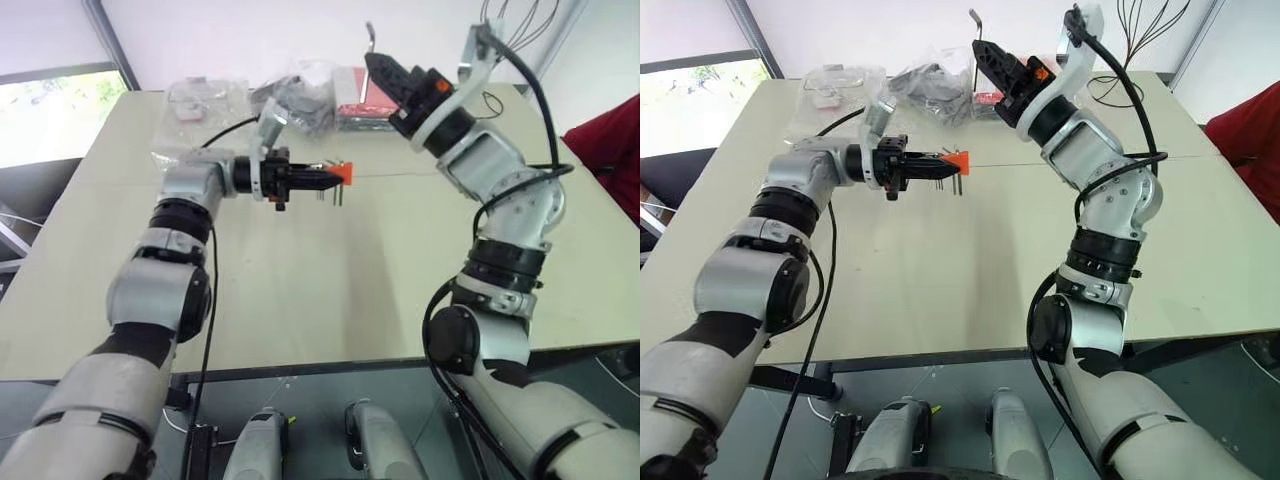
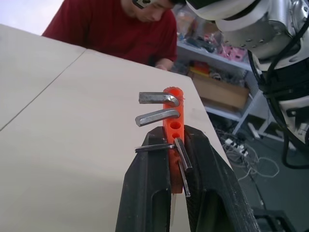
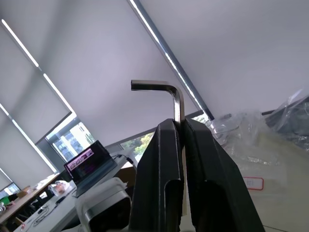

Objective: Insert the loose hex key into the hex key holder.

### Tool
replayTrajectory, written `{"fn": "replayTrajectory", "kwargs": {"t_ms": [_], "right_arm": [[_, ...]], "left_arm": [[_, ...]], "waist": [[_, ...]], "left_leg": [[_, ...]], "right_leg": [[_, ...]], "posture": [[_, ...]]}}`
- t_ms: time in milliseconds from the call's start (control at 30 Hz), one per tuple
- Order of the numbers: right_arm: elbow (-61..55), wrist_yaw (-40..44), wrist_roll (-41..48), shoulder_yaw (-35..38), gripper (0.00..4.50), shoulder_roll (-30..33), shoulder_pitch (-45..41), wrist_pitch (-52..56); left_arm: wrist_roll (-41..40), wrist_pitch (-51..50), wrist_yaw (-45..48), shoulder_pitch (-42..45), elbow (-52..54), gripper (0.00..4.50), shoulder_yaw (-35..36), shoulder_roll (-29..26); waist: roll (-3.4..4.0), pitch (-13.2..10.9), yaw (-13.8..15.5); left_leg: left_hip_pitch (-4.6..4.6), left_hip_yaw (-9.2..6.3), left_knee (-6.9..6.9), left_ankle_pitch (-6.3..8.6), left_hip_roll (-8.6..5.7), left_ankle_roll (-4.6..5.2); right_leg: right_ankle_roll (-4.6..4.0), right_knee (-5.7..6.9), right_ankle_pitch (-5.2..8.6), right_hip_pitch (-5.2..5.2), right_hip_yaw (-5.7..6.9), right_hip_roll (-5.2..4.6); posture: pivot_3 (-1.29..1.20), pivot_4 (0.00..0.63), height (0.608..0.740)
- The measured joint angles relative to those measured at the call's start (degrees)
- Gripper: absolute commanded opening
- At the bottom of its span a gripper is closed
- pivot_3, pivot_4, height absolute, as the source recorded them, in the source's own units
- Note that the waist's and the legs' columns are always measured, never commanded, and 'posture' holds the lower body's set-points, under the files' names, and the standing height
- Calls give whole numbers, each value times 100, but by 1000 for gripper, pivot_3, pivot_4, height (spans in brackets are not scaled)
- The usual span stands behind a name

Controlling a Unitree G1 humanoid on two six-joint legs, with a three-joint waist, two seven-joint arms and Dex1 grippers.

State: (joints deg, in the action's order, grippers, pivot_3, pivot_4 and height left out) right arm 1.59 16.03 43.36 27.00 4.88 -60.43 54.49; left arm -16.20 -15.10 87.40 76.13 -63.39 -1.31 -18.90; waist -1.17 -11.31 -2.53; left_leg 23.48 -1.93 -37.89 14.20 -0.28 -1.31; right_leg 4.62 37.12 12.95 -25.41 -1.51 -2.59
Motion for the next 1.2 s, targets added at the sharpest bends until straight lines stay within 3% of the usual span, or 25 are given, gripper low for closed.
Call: {"fn": "replayTrajectory", "kwargs": {"t_ms": [467,1200], "right_arm": [[-149,-127,204,-484,37,186,474,-35],[-151,-242,442,-589,37,368,597,-147]], "left_arm": [[189,601,-110,340,-457,0,325,96],[327,811,-220,358,-528,0,497,94]], "waist": [[0,0,4],[0,0,1]], "left_leg": [[-2,1,0,0,1,0],[-2,0,0,0,1,0]], "right_leg": [[0,3,0,0,-1,2],[0,3,0,0,-1,3]], "posture": [[0,150,740],[0,150,740]]}}
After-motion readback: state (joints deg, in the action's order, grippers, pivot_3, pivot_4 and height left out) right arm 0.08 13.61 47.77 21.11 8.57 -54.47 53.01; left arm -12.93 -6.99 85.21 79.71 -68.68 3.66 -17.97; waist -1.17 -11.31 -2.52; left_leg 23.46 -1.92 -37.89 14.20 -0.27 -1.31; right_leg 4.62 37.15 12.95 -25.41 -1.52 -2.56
